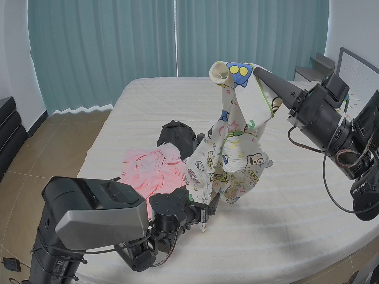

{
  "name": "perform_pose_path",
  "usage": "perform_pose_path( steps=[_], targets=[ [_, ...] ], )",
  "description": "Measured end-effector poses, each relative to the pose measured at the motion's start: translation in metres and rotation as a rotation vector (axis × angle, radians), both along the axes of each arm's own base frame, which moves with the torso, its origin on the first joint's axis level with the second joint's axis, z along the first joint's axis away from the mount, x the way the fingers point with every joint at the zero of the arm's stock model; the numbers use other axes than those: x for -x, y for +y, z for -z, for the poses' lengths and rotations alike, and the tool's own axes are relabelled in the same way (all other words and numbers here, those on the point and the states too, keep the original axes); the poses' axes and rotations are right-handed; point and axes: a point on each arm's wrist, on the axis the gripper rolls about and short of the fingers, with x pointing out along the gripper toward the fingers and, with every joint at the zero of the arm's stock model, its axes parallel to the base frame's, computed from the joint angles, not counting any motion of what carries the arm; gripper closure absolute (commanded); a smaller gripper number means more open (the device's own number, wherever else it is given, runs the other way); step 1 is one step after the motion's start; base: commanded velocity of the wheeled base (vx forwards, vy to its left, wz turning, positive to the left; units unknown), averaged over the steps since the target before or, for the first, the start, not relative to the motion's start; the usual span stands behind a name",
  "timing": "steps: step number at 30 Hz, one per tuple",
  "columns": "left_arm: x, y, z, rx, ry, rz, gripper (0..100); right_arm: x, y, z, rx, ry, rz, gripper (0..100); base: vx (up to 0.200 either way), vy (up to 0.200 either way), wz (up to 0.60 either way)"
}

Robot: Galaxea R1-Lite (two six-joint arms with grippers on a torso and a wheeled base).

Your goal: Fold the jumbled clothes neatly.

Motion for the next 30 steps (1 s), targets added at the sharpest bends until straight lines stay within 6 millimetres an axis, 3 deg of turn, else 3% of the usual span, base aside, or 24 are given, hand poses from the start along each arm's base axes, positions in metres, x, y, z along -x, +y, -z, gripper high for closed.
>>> perform_pose_path(
  steps=[8,9,23,30],
  targets=[
    [-0.003,-0.003,0.021,0.029,0.037,-0.01,0,0.005,-0.001,-0.013,-0.02,-0.034,-0.012,100,0.0,0.0,0.0],
    [-0.003,-0.003,0.023,0.028,0.041,-0.01,100,0.005,-0.001,-0.014,-0.021,-0.036,-0.012,100,0.0,0.0,0.0],
    [0.016,0.015,0.04,-0.042,0.136,-0.039,100,-0.004,-0.008,-0.022,-0.022,-0.037,0.032,100,0.0,0.0,0.0],
    [0.027,0.028,0.024,0.001,0.174,-0.072,100,-0.014,-0.026,-0.008,0.008,0.006,0.108,100,0.0,0.0,0.0]
  ],
)
